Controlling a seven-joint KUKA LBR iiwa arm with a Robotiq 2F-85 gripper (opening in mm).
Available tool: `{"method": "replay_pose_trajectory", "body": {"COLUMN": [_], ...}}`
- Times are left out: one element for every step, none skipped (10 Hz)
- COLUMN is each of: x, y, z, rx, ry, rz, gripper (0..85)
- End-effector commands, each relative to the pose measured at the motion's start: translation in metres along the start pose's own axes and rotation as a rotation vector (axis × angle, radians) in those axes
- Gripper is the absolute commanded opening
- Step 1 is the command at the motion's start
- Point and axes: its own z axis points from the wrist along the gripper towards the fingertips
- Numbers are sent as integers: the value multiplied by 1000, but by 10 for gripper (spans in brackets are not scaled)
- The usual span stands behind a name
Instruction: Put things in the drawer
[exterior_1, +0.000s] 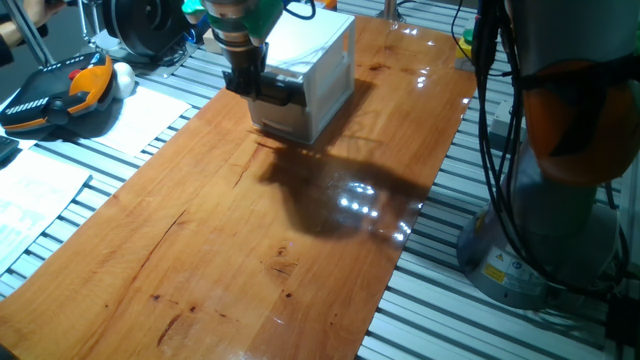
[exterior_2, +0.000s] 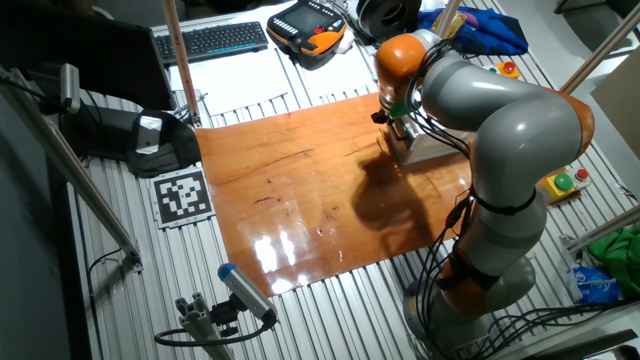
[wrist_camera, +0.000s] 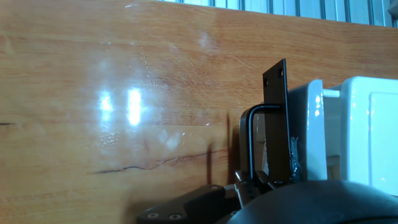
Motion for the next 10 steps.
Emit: {"method": "replay_pose_trajectory", "body": {"x": [0, 0, 1, 1, 1, 1, 1, 1, 1, 1], "y": [-1, -1, -2, -2, -3, -5, -6, -6, -7, -7], "z": [0, 0, 1, 1, 1, 1, 1, 1, 1, 1], "rx": [0, 0, 2, 2, 2, 2, 5, 6, 6, 6], "ry": [0, 0, -2, -2, -2, -3, -5, -5, -6, -6], "rz": [0, 0, 0, 0, 0, 0, 0, -1, 1, 1], "gripper": [0, 0, 0, 0, 0, 0, 0, 0, 0, 0]}}
